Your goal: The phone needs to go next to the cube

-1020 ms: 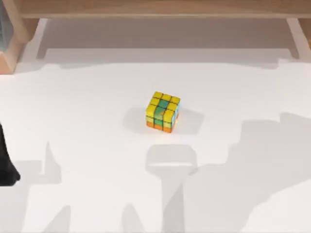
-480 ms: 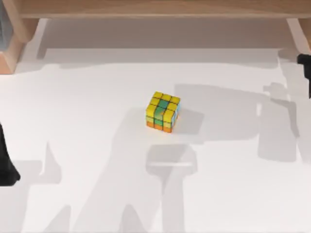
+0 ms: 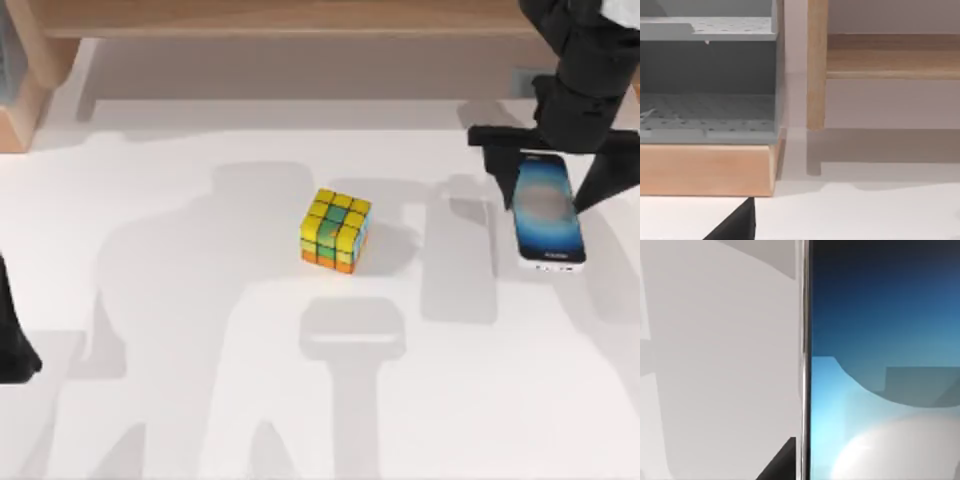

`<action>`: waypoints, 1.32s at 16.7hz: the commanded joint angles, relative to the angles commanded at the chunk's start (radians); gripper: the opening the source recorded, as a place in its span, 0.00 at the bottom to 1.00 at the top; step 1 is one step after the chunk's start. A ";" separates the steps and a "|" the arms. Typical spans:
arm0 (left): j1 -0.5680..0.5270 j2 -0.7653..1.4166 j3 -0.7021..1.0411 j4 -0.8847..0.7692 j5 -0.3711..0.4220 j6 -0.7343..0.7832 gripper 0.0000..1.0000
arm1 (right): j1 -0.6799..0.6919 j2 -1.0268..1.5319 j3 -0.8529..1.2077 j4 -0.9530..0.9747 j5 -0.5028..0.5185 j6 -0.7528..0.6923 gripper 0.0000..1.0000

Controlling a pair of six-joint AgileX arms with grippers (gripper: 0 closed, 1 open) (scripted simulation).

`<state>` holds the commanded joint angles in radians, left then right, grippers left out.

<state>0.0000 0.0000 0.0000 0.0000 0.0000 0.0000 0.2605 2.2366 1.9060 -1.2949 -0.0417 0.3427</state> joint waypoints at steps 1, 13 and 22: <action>0.000 0.000 0.000 0.000 0.000 0.000 1.00 | 0.025 0.010 0.017 0.001 0.006 0.012 0.00; 0.000 0.000 0.000 0.000 0.000 0.000 1.00 | 0.127 0.046 0.102 0.017 0.053 0.062 0.00; 0.000 0.000 0.000 0.000 0.000 0.000 1.00 | 0.123 0.035 0.094 0.039 0.051 0.065 0.00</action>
<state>0.0000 0.0000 0.0000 0.0000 0.0000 0.0000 0.3837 2.2712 2.0001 -1.2560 0.0094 0.4082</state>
